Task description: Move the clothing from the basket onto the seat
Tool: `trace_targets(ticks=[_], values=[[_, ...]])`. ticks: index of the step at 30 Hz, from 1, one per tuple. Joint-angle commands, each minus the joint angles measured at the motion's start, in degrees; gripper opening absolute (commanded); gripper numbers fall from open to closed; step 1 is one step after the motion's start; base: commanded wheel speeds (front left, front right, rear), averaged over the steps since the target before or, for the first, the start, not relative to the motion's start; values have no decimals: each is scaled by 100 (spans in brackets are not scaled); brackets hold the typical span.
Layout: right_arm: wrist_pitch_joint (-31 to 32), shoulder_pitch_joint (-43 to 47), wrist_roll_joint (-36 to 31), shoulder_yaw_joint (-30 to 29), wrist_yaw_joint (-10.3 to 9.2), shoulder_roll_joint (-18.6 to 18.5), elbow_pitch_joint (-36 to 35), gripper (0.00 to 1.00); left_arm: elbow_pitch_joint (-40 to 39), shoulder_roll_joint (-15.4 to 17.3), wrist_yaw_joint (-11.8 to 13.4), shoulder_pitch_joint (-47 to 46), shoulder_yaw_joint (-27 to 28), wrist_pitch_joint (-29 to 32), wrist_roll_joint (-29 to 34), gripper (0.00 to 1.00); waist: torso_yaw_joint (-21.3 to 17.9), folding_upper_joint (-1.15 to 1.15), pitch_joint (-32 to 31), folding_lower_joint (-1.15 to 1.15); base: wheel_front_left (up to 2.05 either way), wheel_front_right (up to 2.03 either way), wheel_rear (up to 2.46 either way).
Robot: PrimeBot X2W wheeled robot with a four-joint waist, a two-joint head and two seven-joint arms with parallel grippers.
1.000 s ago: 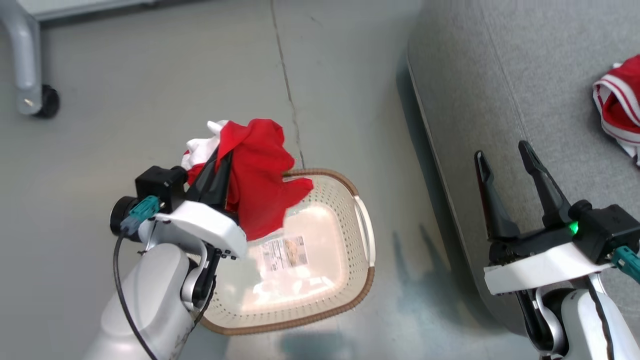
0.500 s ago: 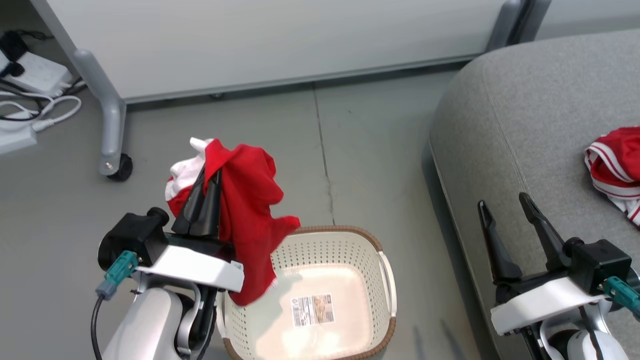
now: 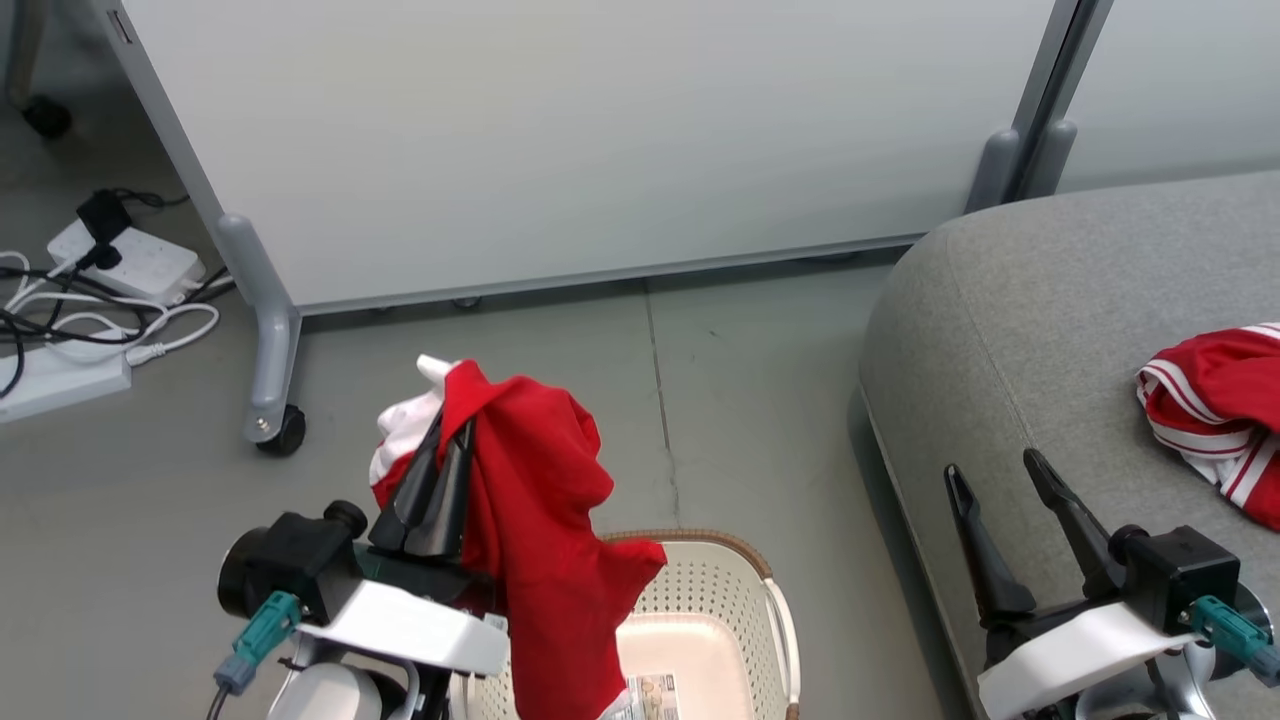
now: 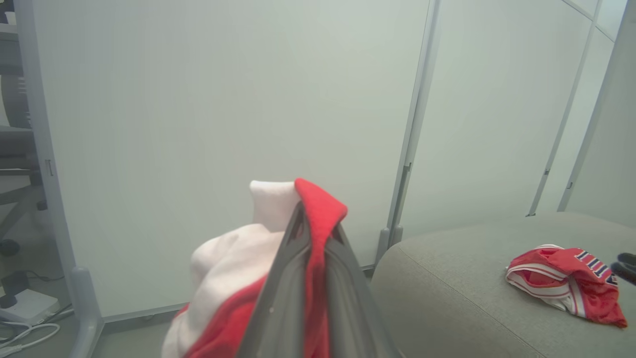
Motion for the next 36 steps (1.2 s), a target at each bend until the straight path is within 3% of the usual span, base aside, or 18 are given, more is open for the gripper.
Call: trace_targets(ticks=[1, 27, 31, 36], values=[[13, 76, 17, -5, 10, -31, -31, 100, -94, 43, 32, 87, -19, 25, 29, 0, -11, 0, -85, 0, 0, 0, 0], [7, 204, 144, -5, 10, -29, -201, 100, -518, 137, 63, 296, -236, 179, -31, 0, 85, 0, -171, 0, 0, 0, 0], [19, 19, 214, 373, 10, -26, -324, 100, -560, 154, 73, 253, -246, 168, -22, 0, 95, 0, -168, 0, 0, 0, 0], [55, -382, 433, 1423, 10, -31, -218, 100, -598, 154, 41, 150, -310, 179, 19, 0, 129, 0, -146, 0, 0, 0, 0]])
